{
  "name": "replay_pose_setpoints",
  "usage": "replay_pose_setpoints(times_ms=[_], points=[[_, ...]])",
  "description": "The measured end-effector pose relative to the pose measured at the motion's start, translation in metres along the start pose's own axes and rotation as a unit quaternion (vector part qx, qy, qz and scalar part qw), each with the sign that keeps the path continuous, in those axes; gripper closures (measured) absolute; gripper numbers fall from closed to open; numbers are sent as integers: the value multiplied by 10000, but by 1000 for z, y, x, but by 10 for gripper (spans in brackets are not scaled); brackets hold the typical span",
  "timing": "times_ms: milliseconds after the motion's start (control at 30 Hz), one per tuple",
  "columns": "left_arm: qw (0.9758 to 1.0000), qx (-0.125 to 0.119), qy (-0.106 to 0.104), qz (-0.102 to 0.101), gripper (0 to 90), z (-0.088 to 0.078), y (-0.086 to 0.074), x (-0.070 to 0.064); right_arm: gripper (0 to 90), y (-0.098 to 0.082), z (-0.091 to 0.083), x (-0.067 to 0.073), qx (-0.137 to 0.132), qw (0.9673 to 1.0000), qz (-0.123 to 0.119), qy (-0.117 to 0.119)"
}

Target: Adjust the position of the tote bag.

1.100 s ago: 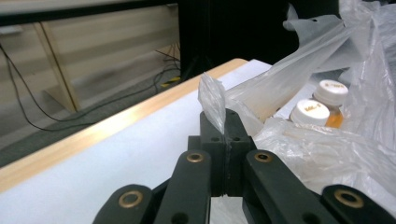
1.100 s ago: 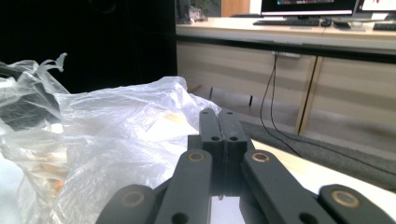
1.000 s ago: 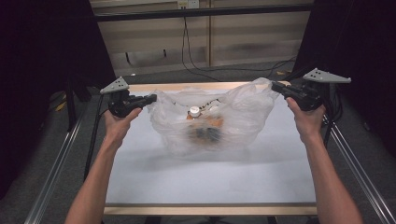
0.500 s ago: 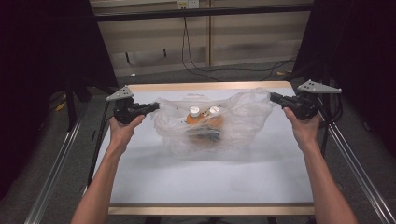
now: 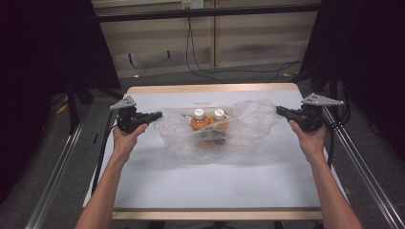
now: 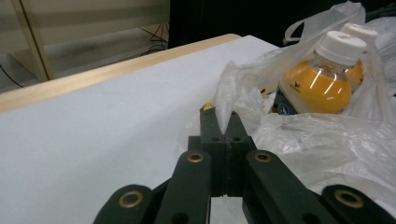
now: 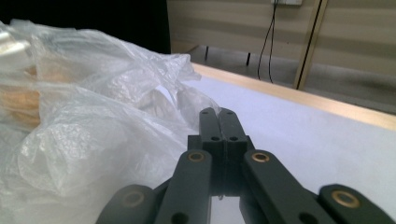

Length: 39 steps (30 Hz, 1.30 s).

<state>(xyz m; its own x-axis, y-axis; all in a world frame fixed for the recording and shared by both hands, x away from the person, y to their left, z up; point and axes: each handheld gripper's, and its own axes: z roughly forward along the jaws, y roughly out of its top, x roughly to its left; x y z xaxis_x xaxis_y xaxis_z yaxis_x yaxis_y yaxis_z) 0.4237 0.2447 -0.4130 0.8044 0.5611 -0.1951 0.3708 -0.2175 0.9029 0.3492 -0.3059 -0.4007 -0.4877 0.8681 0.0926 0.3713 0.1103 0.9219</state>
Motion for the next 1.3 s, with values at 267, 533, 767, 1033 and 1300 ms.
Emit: replay_pose_setpoints(times_ms=[267,533,767,1033,1300], points=[[9996,206,83,-149,900,3,-28,5,900,-14,3,1,208,9998,-27,15],[9995,289,113,-106,900,3,-32,6,900,-21,-2,-1,159,9998,96,86],[9978,644,186,11,900,13,-39,4,900,-31,4,1,407,9991,61,74],[9961,830,315,-10,900,17,-46,7,900,-42,16,4,836,9963,-176,-62],[9946,970,371,-36,900,18,-53,12,900,-55,24,1,1266,9916,-230,-169]])
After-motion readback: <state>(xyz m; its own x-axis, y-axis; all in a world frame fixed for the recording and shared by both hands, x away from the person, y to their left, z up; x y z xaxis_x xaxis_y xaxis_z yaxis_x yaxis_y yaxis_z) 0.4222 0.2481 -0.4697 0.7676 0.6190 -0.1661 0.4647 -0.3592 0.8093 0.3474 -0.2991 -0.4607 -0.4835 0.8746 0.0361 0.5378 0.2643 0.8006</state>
